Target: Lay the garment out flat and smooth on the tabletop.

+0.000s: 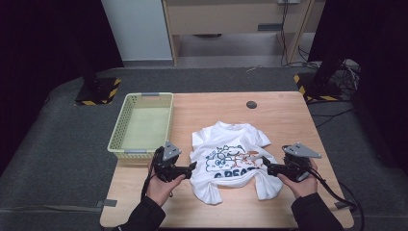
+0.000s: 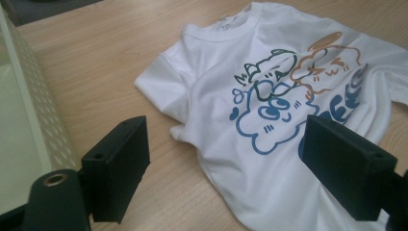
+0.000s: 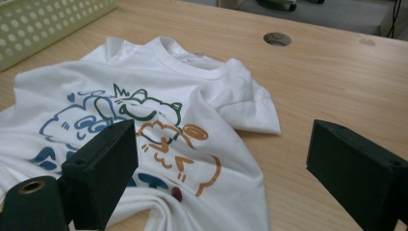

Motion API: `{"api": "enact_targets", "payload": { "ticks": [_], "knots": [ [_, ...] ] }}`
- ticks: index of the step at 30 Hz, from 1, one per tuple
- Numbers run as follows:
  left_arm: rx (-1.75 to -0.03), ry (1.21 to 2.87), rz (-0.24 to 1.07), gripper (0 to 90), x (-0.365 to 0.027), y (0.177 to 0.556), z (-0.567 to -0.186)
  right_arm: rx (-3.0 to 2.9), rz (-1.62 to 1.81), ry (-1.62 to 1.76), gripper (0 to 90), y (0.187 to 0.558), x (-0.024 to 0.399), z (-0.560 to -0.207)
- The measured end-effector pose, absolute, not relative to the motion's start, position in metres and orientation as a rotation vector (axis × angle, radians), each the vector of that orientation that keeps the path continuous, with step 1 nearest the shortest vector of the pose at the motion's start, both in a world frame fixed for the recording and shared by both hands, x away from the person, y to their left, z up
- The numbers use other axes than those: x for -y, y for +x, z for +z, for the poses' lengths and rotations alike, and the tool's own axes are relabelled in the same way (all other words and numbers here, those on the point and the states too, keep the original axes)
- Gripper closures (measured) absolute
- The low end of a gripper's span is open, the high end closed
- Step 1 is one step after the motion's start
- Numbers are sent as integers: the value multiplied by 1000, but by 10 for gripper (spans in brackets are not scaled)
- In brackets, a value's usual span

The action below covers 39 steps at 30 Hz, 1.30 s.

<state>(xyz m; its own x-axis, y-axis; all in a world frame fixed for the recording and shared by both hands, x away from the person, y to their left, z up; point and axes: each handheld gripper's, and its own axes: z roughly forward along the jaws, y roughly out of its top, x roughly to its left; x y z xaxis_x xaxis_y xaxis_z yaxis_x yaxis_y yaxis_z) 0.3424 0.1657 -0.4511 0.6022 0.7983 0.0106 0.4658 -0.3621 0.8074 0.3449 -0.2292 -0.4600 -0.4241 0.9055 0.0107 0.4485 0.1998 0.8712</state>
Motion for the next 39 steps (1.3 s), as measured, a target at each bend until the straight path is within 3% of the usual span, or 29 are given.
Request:
{"api": "enact_targets", "payload": {
  "ticks": [19,39],
  "knots": [
    [-1072,2139,460,97,-167,330,-507,-2079,979,1283,65,332,239,-506],
    [-991,2311,462,69,-148,332,-525,-2182,797,1333,61,342,243,-530]
  ]
}}
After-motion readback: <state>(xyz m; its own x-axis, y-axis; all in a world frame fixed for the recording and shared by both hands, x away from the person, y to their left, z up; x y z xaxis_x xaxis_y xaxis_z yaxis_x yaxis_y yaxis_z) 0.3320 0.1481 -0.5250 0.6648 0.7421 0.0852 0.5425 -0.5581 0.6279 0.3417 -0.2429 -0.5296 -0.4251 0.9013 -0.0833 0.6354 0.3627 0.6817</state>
